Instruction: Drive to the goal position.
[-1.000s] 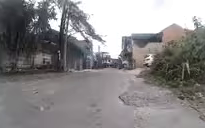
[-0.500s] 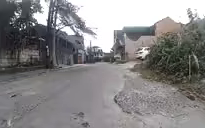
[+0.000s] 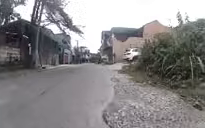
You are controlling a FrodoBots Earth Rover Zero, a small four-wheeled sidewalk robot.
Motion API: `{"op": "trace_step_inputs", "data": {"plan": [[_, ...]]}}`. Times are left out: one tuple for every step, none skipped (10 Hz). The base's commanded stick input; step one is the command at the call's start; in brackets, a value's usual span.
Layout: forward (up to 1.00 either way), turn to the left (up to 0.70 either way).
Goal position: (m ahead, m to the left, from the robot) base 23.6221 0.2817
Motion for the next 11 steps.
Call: {"op": "trace_step_inputs", "data": {"plan": [[1.0, 0.01], [1.0, 0.01], [1.0, 0.01], [1.0, 0.01], [1.0, 0.01], [1.0, 0.01], [1.0, 0.01], [1.0, 0.01], [1.0, 0.01], [1.0, 0.01], [1.0, 0.01]]}}
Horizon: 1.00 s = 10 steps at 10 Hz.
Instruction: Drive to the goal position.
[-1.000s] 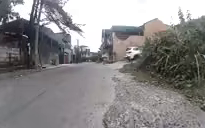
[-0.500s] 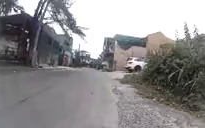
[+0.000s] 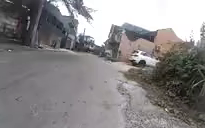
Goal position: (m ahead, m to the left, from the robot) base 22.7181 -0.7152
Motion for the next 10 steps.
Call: {"op": "trace_step_inputs", "data": {"plan": [[1.0, 0.01], [1.0, 0.01], [1.0, 0.01], [1.0, 0.01], [1.0, 0.01], [1.0, 0.01], [1.0, 0.01], [1.0, 0.01], [1.0, 0.01], [1.0, 0.01]]}}
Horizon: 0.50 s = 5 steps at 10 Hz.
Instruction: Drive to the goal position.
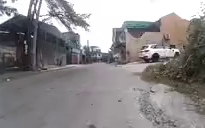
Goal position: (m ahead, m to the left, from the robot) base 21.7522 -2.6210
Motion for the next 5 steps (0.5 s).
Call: {"op": "trace_step_inputs", "data": {"plan": [[1.0, 0.01], [1.0, 0.01], [1.0, 0.01], [1.0, 0.01], [1.0, 0.01]]}}
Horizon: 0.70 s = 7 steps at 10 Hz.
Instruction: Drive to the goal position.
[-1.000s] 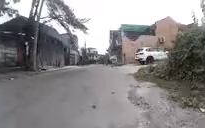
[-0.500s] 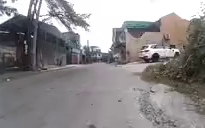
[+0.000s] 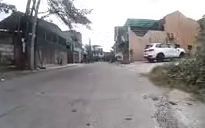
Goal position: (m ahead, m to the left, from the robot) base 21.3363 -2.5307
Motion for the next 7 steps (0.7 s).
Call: {"op": "trace_step_inputs", "data": {"plan": [[1.0, 0.01], [1.0, 0.01], [1.0, 0.01], [1.0, 0.01], [1.0, 0.01], [1.0, -0.06], [1.0, -0.31]]}}
